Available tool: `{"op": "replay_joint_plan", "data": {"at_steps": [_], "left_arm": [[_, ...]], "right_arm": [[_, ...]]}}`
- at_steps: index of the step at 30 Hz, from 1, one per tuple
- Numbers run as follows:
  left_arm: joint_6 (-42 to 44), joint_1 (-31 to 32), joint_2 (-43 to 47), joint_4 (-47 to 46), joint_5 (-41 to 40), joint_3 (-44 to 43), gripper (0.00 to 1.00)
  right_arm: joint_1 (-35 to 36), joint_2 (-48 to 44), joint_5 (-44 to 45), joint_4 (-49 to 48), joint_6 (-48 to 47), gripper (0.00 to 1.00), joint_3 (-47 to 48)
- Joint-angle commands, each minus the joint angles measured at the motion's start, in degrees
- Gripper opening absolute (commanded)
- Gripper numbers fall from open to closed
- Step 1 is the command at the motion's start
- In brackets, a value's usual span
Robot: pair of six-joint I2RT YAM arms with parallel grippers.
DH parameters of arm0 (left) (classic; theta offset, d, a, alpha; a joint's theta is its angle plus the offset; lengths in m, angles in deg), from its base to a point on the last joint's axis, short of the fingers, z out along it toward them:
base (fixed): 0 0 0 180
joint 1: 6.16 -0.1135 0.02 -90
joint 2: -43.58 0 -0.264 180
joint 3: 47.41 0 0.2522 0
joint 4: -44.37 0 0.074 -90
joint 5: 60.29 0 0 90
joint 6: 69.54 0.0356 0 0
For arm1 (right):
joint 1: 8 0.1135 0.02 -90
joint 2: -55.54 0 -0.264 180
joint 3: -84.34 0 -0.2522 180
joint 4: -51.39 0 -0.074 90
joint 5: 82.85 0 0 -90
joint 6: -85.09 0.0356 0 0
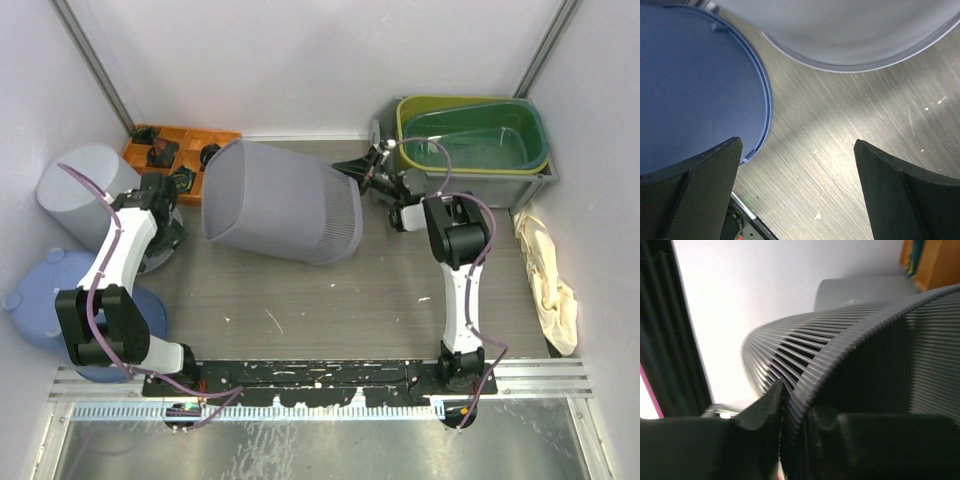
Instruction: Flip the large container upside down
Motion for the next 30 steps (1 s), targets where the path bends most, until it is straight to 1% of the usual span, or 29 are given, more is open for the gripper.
{"op": "replay_joint_plan", "data": {"at_steps": [1, 2, 3, 5, 7, 8, 10, 12, 15, 21, 24, 28, 30], "left_arm": [[2.0, -0.8, -0.3, -0.3, -1.1, -4.9, 0.97], [2.1, -0.8, -0.4, -0.4, -0.7, -5.3, 0.97], [2.2, -0.8, -0.7, -0.4, -0.3, -5.6, 0.96], [2.2, -0.8, -0.8, -0.6, 0.5, -5.8, 0.96], [2.2, -0.8, -0.7, -0.8, 1.6, -5.8, 0.96], [2.2, -0.8, -0.5, -1.0, 2.5, -5.7, 0.96], [2.3, -0.8, 0.0, -1.4, 3.9, -5.7, 0.95], [2.5, -0.8, 0.9, -2.0, 4.7, -5.6, 0.95], [2.9, -0.8, 1.4, -2.1, 4.8, -5.7, 0.95], [3.3, -0.8, 1.8, -2.1, 5.4, -5.4, 0.95], [3.3, -0.8, 1.5, -2.3, 6.0, -5.2, 0.95], [3.2, -0.8, 1.5, -3.0, 7.5, -5.0, 0.94], [3.3, -0.8, 2.2, -3.7, 9.0, -4.7, 0.94]], "right_arm": [[-1.0, -6.6, -9.6, 17.5, -36.7, 0.31, -5.1], [-1.1, -9.4, -9.4, 26.6, -45.3, 0.35, -5.5], [-1.2, -11.9, -8.5, 33.9, -53.0, 0.4, -5.7], [-1.1, -16.5, -6.4, 48.7, -68.2, 0.46, -5.0], [-0.8, -20.3, -3.3, 59.4, -79.9, 0.59, -4.3], [-0.6, -21.6, -1.9, 64.6, -84.9, 0.63, -3.5], [-0.6, -22.6, 0.4, 72.8, -92.3, 0.65, -1.9], [-0.6, -23.3, 3.1, 77.4, -97.3, 0.65, -1.6], [-0.5, -24.2, 6.9, 81.5, -104.5, 0.65, -2.4], [-0.4, -25.4, 11.8, 85.9, -113.3, 0.66, -3.5], [-0.4, -26.1, 13.0, 86.7, -115.5, 0.67, -4.4], [-0.3, -28.2, 12.1, 86.6, -114.8, 0.68, -5.3], [-0.1, -29.1, 12.1, 88.5, -115.4, 0.68, -4.5]]}}
